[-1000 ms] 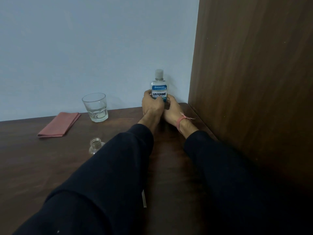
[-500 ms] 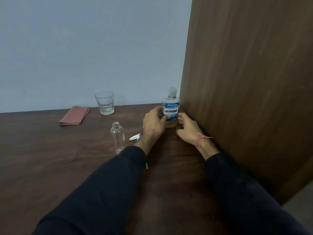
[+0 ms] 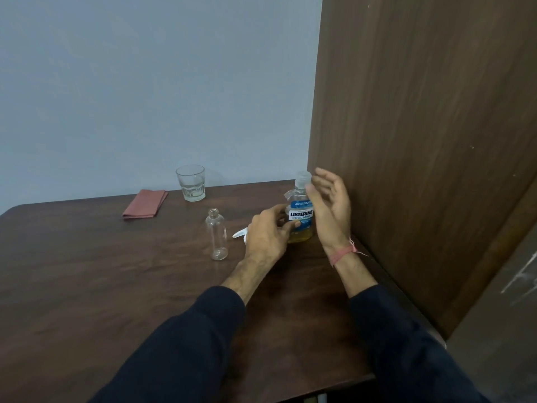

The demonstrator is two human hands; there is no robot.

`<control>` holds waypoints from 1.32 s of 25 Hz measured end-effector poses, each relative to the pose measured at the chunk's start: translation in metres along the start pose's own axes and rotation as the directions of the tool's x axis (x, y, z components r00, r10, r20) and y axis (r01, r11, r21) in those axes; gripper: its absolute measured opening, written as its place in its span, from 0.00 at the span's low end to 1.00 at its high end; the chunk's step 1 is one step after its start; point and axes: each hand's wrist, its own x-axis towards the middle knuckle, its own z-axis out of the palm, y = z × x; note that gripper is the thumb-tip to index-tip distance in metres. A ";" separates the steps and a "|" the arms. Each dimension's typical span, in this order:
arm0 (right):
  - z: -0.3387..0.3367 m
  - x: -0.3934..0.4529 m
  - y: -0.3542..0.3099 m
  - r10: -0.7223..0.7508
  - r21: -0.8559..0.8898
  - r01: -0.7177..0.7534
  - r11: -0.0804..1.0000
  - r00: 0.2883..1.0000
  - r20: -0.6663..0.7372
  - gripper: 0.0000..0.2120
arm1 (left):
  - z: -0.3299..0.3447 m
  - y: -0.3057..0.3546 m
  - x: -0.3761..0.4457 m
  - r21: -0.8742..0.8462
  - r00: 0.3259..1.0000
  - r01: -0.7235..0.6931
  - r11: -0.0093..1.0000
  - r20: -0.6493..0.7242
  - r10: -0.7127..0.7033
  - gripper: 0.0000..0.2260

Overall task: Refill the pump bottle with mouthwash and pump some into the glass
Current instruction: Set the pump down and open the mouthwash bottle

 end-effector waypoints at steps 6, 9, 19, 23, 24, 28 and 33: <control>0.018 0.017 0.016 0.093 0.276 -0.071 0.959 0.993 -0.067 0.17 | 0.004 -0.002 -0.002 0.015 0.999 -0.031 0.999 -0.008 0.031 0.20; 0.010 0.022 0.021 0.110 0.328 -0.095 0.940 0.993 -0.028 0.20 | 0.004 -0.002 -0.003 0.031 0.998 -0.058 0.998 -0.013 0.058 0.20; 0.003 0.021 0.019 0.169 0.392 -0.207 0.896 0.977 0.129 0.21 | 0.007 -0.009 -0.005 0.027 0.997 -0.070 0.997 -0.011 0.070 0.20; 0.000 0.021 0.016 0.144 0.408 -0.208 0.889 0.973 0.181 0.24 | 0.008 -0.008 -0.007 0.050 0.997 -0.070 0.996 -0.033 0.072 0.20; 0.000 0.021 0.017 0.130 0.397 -0.191 0.898 0.976 0.175 0.24 | 0.008 -0.008 -0.008 0.047 0.997 -0.070 0.996 -0.036 0.071 0.20; 0.002 0.020 0.022 0.119 0.336 -0.146 0.930 0.988 0.101 0.25 | 0.007 -0.007 -0.009 0.053 0.997 -0.075 0.996 -0.025 0.076 0.20; 0.000 0.019 0.019 0.156 0.377 -0.200 0.905 0.977 0.144 0.19 | 0.007 -0.006 -0.011 0.063 0.996 -0.082 0.995 -0.028 0.084 0.21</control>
